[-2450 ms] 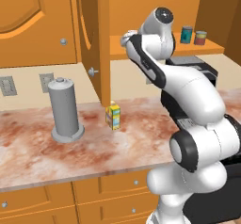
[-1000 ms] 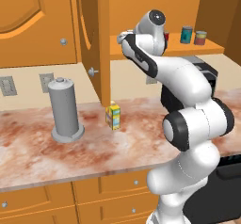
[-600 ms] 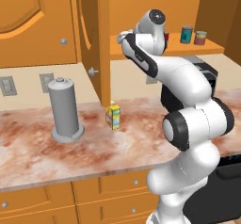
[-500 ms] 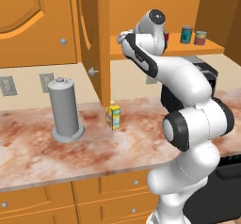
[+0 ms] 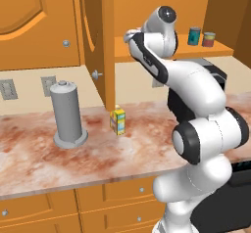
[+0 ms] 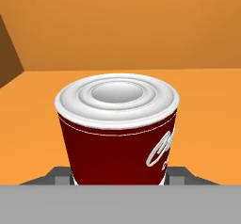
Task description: Stack two cans on top of the other two cans in the cabinet.
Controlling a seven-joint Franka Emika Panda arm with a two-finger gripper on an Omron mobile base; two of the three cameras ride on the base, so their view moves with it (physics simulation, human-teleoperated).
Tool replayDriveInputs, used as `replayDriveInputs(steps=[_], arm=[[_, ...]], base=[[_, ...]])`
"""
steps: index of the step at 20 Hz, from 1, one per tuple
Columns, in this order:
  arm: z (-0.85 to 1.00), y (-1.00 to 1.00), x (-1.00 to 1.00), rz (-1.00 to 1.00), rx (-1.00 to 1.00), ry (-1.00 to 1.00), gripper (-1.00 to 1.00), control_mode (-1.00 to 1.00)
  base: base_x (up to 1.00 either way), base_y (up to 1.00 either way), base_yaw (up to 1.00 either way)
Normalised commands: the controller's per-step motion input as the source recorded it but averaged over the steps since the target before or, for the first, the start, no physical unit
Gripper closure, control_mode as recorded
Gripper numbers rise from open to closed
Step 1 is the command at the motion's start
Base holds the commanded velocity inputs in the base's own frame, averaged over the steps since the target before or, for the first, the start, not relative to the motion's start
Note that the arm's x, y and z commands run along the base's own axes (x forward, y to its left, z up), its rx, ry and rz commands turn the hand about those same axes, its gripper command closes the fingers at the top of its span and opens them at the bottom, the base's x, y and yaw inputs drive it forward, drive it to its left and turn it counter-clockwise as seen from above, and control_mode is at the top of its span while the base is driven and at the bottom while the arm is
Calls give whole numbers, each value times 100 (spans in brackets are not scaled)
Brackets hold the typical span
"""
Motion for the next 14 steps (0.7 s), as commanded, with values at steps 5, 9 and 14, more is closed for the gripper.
replayDriveInputs(steps=[5, 9, 14], arm=[[31, 0, -23, -13, 0, -13, 100, -100], [25, -1, -11, -18, -1, -12, 100, -100], [16, -10, -6, -18, 0, -11, 100, -100]], base=[[0, 0, 0], [0, 0, 0], [0, 0, 0]])
